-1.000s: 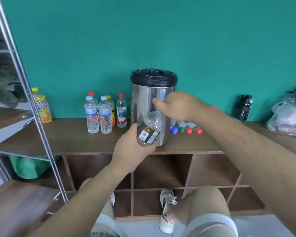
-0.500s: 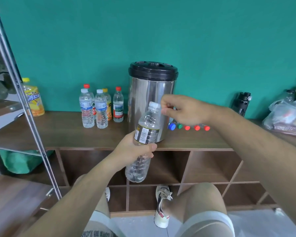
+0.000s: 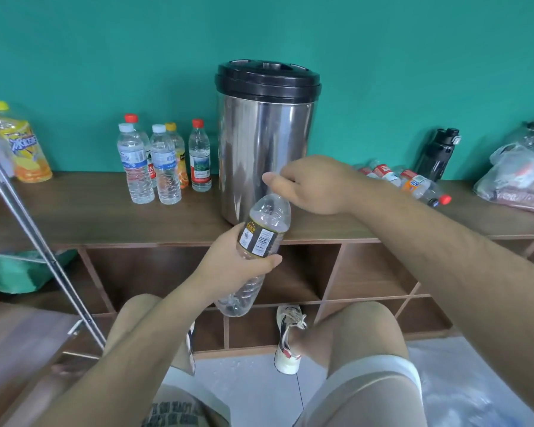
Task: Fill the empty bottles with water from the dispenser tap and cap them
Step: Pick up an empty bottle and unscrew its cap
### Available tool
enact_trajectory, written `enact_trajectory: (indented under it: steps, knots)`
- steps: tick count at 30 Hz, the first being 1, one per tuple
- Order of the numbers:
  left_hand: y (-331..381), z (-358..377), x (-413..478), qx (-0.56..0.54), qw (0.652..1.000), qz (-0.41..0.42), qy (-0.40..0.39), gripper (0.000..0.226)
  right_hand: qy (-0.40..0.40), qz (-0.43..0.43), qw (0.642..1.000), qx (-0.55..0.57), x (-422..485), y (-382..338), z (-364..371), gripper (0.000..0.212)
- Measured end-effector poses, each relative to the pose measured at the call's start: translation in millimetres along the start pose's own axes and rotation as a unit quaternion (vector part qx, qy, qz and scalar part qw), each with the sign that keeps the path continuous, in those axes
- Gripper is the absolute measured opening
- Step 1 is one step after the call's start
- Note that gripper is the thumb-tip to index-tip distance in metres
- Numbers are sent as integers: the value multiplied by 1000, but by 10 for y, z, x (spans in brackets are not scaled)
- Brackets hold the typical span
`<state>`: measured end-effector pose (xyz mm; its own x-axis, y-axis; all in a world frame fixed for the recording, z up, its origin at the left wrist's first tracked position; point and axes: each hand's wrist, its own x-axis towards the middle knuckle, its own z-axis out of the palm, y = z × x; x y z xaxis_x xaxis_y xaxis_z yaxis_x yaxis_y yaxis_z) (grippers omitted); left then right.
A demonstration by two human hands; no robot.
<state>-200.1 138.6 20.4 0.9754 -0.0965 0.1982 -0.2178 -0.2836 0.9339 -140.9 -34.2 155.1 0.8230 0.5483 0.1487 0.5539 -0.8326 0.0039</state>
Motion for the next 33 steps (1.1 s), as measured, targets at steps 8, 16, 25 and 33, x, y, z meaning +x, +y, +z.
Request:
enact_trajectory:
  steps: [8,16,25,33]
  knots:
    - [-419,-3,93,-58,993,-84,-66,32,-40,-83,971,221,119,308,306,8]
    - [-910,228,205,-57,990,-115,-55,61,188,46,847,496,18,396,1114,17]
    - [-1365,456,191,-129,972,-190,-42,63,344,201,726,561,257,550,2050,13]
    - [-1716,630,447,-114,965,-234,19,63,279,94,814,501,510,546,1770,15]
